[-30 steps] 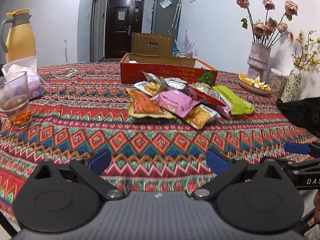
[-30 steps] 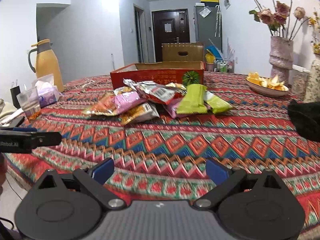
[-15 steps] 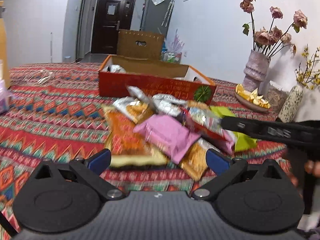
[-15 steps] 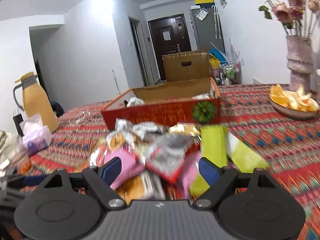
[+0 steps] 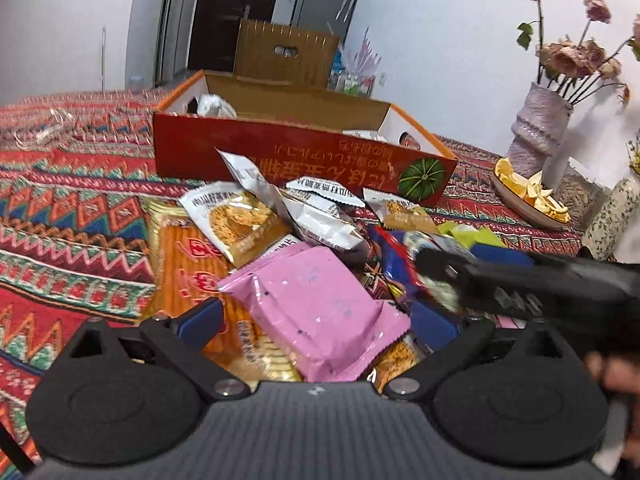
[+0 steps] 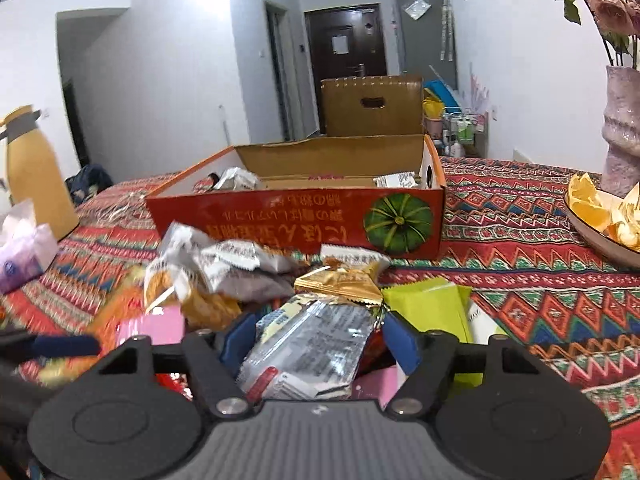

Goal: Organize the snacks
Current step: 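Grasp pink packet with left gripper while right grasps silver packet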

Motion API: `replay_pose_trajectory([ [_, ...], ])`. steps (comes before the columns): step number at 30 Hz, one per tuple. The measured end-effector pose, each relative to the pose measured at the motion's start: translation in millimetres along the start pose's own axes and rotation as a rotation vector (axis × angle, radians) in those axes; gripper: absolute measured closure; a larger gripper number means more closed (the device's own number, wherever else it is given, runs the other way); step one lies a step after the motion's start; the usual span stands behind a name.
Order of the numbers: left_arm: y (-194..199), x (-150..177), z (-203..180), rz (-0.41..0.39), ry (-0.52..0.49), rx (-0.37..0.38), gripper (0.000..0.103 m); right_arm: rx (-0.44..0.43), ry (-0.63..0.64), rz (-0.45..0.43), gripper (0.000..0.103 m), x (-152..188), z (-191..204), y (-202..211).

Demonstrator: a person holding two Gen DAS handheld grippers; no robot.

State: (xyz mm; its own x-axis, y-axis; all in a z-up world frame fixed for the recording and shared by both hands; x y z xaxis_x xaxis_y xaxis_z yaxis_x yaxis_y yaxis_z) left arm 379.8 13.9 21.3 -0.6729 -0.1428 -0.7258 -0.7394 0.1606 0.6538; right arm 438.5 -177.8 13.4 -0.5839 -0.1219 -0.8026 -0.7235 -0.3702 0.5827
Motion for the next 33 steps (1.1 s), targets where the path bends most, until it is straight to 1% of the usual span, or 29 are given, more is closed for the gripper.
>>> replay_pose_trajectory([
  [2, -9, -4, -3, 0.008, 0.002, -0.017, 0.011, -0.01, 0.024, 0.011, 0.037, 2, -4, 7],
  [4, -16, -6, -6, 0.013, 0.009, -0.046, 0.024, -0.036, 0.045, 0.03, 0.04, 6, -8, 15],
  [7, -23, -9, -5, 0.009, 0.023, -0.061, 0.025, -0.045, 0.059, 0.046, 0.039, 11, -16, 22],
  [8, -25, -10, -6, 0.007, 0.018, -0.072, 0.027, -0.039, 0.054, 0.044, 0.037, 12, -18, 25],
  [10, -25, -7, -12, -0.002, -0.02, -0.118, 0.04, -0.03, 0.024, 0.038, 0.033, 13, -20, 30],
  [11, -24, -5, -15, -0.007, -0.047, -0.128, 0.04, -0.036, 0.017, 0.039, 0.029, 13, -20, 30],
  [14, -15, 1, -19, -0.001, -0.077, -0.106, 0.04, -0.049, 0.028, 0.052, 0.029, 17, -14, 27],
  [16, -3, 5, -20, -0.001, -0.073, -0.09, 0.04, -0.032, 0.052, 0.042, 0.046, 20, -7, 25],
  [17, 5, 7, -20, -0.009, -0.076, -0.086, 0.04, -0.024, 0.048, 0.039, 0.051, 20, -5, 27],
  [18, 13, 9, -20, -0.019, -0.078, -0.085, 0.04, -0.016, 0.046, 0.028, 0.054, 20, -3, 31],
  [20, 33, 13, -17, -0.04, -0.073, -0.08, 0.04, 0.0, 0.047, -0.003, 0.056, 21, 2, 43],
  [22, 54, 17, -12, -0.06, -0.064, -0.072, 0.04, 0.005, 0.046, -0.033, 0.062, 22, 7, 60],
  [23, 63, 19, -10, -0.071, -0.06, -0.072, 0.04, 0.005, 0.047, -0.045, 0.067, 23, 9, 68],
  [25, 81, 22, -7, -0.097, -0.062, -0.073, 0.04, 0.004, 0.049, -0.069, 0.07, 26, 16, 86],
  [26, 89, 24, -5, -0.109, -0.061, -0.072, 0.04, 0.002, 0.054, -0.076, 0.081, 27, 20, 93],
  [27, 96, 26, -4, -0.118, -0.06, -0.069, 0.04, 0.003, 0.061, -0.084, 0.1, 29, 24, 100],
  [29, 108, 30, -3, -0.134, -0.061, -0.061, 0.04, 0.005, 0.072, -0.097, 0.099, 31, 32, 112],
  [31, 115, 34, -1, -0.14, -0.057, -0.06, 0.04, 0.003, 0.085, -0.091, 0.099, 35, 38, 117],
  [32, 118, 36, -1, -0.142, -0.055, -0.057, 0.04, 0.011, 0.086, -0.083, 0.096, 38, 40, 119],
  [33, 121, 39, 0, -0.143, -0.054, -0.053, 0.04, 0.015, 0.084, -0.076, 0.088, 41, 41, 119],
])
Point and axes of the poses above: each gripper's, at about its wrist camera, not at the fingertips, and y roughly against the way its jaws point, z to its left, x to its underside, the point moved 1 cm from there along -y, roughly the way its jaws point, and after that the axes turned 2 degrees about z, right-handed, at the moved point
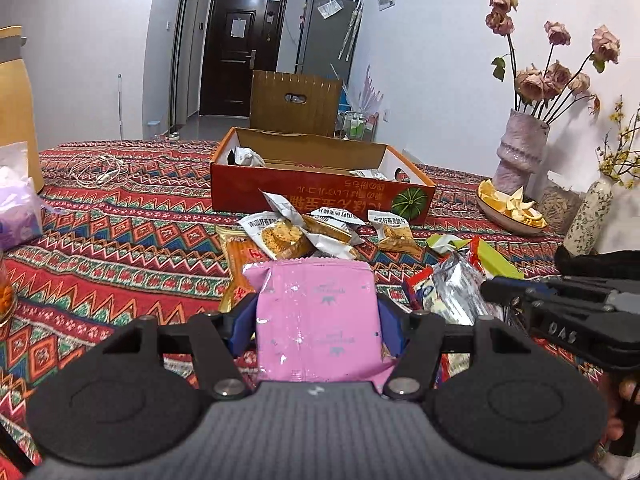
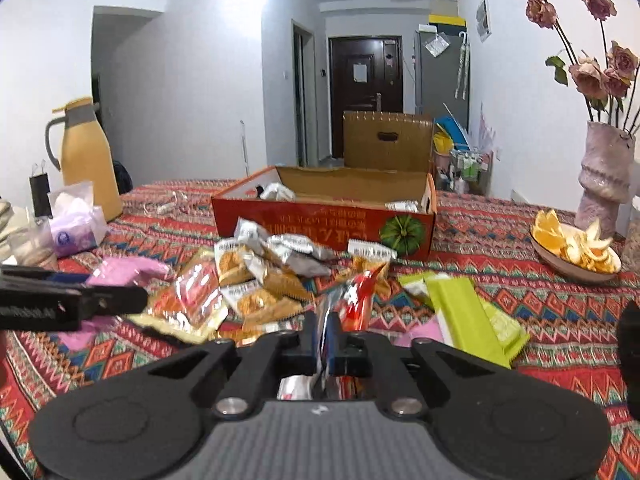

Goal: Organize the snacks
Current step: 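Grasp pink packet with left gripper while right grasps silver packet, then carry pink and silver packets in both grippers over the orange box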

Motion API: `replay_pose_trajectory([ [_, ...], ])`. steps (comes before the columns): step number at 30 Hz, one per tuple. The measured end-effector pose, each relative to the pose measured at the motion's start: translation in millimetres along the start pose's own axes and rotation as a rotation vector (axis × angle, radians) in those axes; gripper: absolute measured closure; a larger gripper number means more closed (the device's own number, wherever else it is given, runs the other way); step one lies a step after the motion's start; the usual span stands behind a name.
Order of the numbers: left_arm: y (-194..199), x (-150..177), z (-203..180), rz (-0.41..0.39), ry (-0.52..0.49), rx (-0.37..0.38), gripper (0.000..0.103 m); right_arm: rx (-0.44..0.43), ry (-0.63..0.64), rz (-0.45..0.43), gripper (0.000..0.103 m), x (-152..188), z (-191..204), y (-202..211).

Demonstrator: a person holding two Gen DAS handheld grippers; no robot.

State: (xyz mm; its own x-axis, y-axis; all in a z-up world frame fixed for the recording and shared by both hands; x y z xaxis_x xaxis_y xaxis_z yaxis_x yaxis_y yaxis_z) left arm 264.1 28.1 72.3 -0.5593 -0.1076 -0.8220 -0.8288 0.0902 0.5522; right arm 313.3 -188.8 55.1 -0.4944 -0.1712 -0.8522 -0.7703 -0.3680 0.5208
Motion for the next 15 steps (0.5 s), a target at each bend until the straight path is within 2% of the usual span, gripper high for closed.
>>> replay_pose_trajectory([
  [1, 3, 2, 1, 0.0, 0.002, 0.003, 0.04, 0.0, 0.0, 0.008, 0.083, 4, 1, 0],
  [3, 5, 8, 3, 0.005, 0.009, 0.007, 0.04, -0.02, -0.01, 0.035, 0.062, 12, 2, -5],
  [7, 4, 15, 6, 0.027, 0.021, 0.012, 0.04, 0.043, -0.021, 0.089, 0.045, 26, 5, -26],
  [8, 4, 17, 6, 0.028, 0.02, 0.014, 0.04, 0.062, -0.038, 0.1, 0.038, 27, 4, -31],
  [11, 5, 18, 10, 0.027, 0.015, 0.016, 0.04, 0.089, -0.061, 0.092, 0.035, 25, 6, -39],
  [15, 5, 19, 11, 0.025, 0.014, 0.021, 0.04, 0.145, -0.002, 0.089, 0.031, 22, 16, -49],
])
Point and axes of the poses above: each gripper's, at about its wrist camera, not at the fingertips, and y roughly against the way its jaws point, z to its left, x to its underside, the point moved 1 cm from there along -y, roughly the way its jaws point, and after that the axes turned 2 degrees about z, right-handed, at the moved point
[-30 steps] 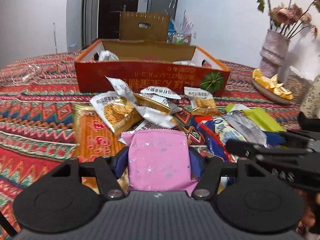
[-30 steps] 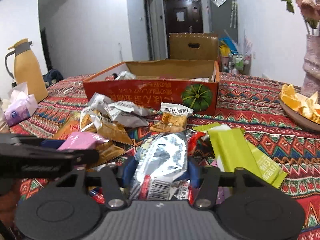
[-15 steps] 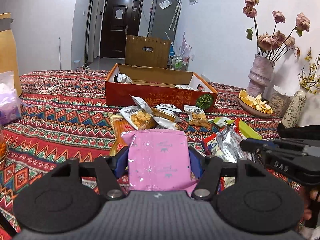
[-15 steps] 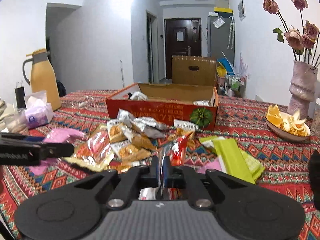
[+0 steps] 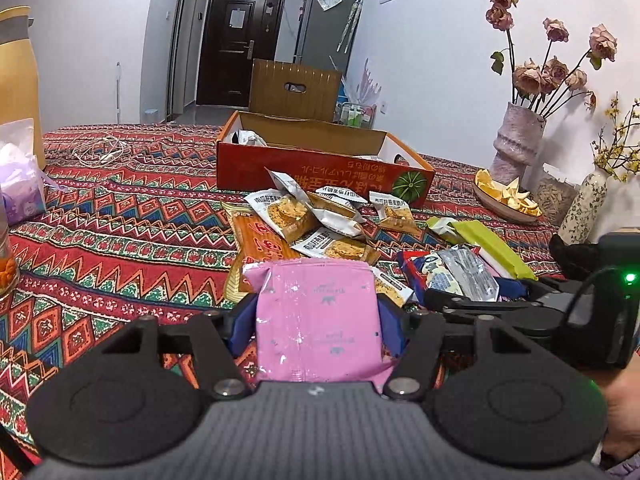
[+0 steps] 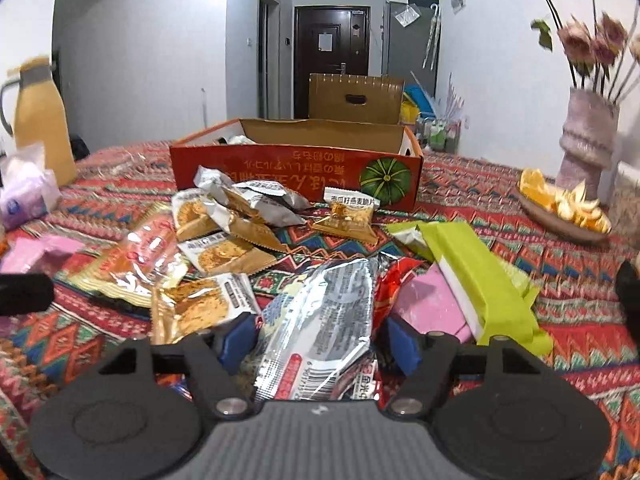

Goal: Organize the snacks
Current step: 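Carry pink and silver packets in both grippers over the orange box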

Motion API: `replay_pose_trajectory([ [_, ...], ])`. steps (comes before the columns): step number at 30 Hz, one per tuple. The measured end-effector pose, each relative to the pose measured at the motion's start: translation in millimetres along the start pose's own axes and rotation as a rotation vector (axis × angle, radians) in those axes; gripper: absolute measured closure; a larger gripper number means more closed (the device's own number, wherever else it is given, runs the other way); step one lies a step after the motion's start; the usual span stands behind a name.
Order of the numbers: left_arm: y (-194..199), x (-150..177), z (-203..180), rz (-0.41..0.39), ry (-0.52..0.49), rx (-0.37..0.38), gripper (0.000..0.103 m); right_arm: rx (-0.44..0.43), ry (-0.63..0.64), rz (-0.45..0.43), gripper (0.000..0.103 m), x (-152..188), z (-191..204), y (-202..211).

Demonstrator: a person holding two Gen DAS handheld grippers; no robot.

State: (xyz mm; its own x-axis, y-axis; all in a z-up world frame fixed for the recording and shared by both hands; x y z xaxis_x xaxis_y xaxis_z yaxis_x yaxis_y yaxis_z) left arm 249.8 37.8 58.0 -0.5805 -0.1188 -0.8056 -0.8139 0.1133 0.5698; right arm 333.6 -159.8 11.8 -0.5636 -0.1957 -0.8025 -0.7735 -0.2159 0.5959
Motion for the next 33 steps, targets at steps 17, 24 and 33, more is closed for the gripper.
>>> replay_pose_trajectory([
  [17, -27, -41, 10, -0.027, -0.014, 0.006, 0.04, -0.075, 0.014, -0.071, 0.067, -20, -10, 26],
  [24, -71, -113, 22, -0.043, -0.042, 0.054, 0.04, -0.183, -0.003, -0.121, 0.067, -77, -35, 10],
  [33, -199, -235, 40, 0.009, -0.079, 0.067, 0.04, -0.221, 0.035, -0.08, 0.067, -204, -63, -105],
])
Point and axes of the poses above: each gripper's, at about its wrist camera, not at the fingertips, and y roughly against the way its jaws point, z to its left, x to its underside, the point moved 1 cm from there along -y, roughly the way its jaws point, and after that the axes turned 2 degrees about z, right-handed, at the moved point
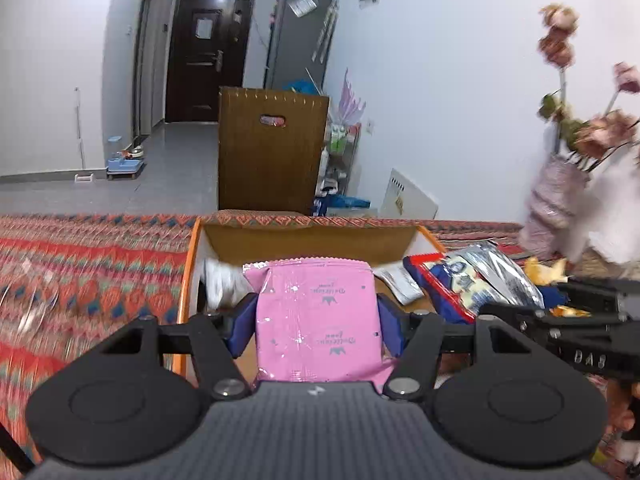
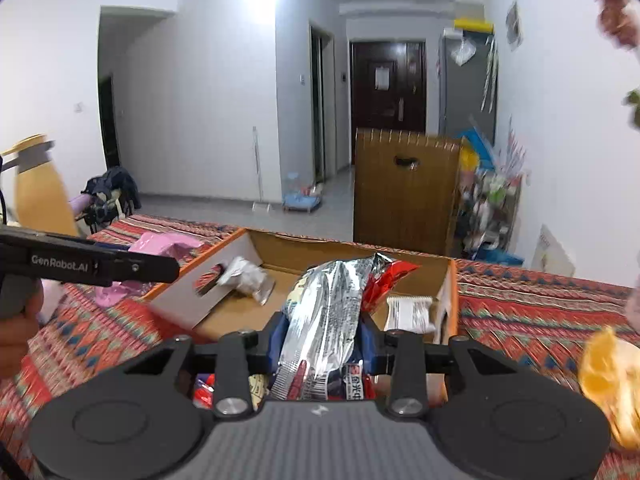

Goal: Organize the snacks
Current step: 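Carry pink and silver packets in both grippers over the orange box, then open both grippers to release the packets into the box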

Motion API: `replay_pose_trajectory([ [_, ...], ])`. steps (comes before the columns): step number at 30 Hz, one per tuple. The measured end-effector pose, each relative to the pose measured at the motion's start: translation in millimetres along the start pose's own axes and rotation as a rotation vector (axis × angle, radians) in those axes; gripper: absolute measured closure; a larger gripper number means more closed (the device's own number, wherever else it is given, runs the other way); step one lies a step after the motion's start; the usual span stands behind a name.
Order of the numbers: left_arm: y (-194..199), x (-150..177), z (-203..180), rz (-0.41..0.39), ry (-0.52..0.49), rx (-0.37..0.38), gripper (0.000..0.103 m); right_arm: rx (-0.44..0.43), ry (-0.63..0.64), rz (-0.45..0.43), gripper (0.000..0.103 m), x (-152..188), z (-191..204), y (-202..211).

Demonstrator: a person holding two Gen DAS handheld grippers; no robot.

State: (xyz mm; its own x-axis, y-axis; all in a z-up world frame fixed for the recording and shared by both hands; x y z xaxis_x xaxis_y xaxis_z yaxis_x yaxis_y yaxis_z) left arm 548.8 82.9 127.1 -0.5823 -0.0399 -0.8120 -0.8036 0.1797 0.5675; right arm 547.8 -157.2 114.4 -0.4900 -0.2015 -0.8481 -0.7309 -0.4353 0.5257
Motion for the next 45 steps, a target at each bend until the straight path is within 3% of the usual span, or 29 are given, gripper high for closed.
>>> replay_pose_trajectory([
  [5, -94, -37, 17, 0.105, -0.003, -0.049, 0.04, 0.008, -0.077, 0.131, 0.066, -45, -36, -100],
  [9, -144, -44, 25, 0.154, 0.009, -0.092, 0.04, 0.058, -0.097, 0.22, 0.066, -56, -50, -162],
  [13, -165, -42, 36, 0.174, 0.023, -0.1, 0.038, 0.095, -0.076, 0.306, 0.06, -54, -54, -199],
  [15, -166, -41, 40, 0.177, 0.037, -0.084, 0.031, 0.123, -0.055, 0.319, 0.05, -52, -54, -206],
  [18, -164, -35, 47, 0.19, 0.044, -0.091, 0.03, 0.158, -0.024, 0.299, 0.037, -48, -53, -209],
  [24, -127, -38, 49, 0.159, 0.043, -0.065, 0.03, 0.164, -0.051, 0.224, 0.037, -57, -56, -175],
  [28, -81, -52, 35, 0.108, 0.02, -0.056, 0.026, 0.164, -0.043, 0.16, 0.036, -75, -52, -133],
  [30, -52, -56, 27, 0.076, 0.006, -0.053, 0.023, 0.156, -0.038, 0.136, 0.03, -78, -47, -108],
  [34, 3, -55, 10, 0.021, -0.029, -0.065, 0.02, 0.143, -0.007, 0.086, 0.027, -81, -32, -54],
  [39, 70, -34, -18, -0.031, -0.071, -0.045, 0.01, 0.114, 0.005, 0.032, 0.02, -72, -15, 15],
  [45, 142, 4, -45, -0.085, -0.07, -0.022, 0.007, 0.068, 0.029, -0.021, 0.017, -40, 8, 91],
])
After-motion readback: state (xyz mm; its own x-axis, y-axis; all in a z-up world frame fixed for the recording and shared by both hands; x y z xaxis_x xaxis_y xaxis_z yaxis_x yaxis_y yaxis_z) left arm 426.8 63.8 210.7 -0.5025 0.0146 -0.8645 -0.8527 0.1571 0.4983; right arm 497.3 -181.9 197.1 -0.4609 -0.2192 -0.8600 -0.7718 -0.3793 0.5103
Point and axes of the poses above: each gripper's, at about its wrist camera, not at the fingertips, and y roughly against the way its jaws point, z to its left, x to its underside, the point moved 1 cm from there along -y, roughly the way its jaws point, and after that the axes turned 2 degrees about z, right-handed, at the moved point
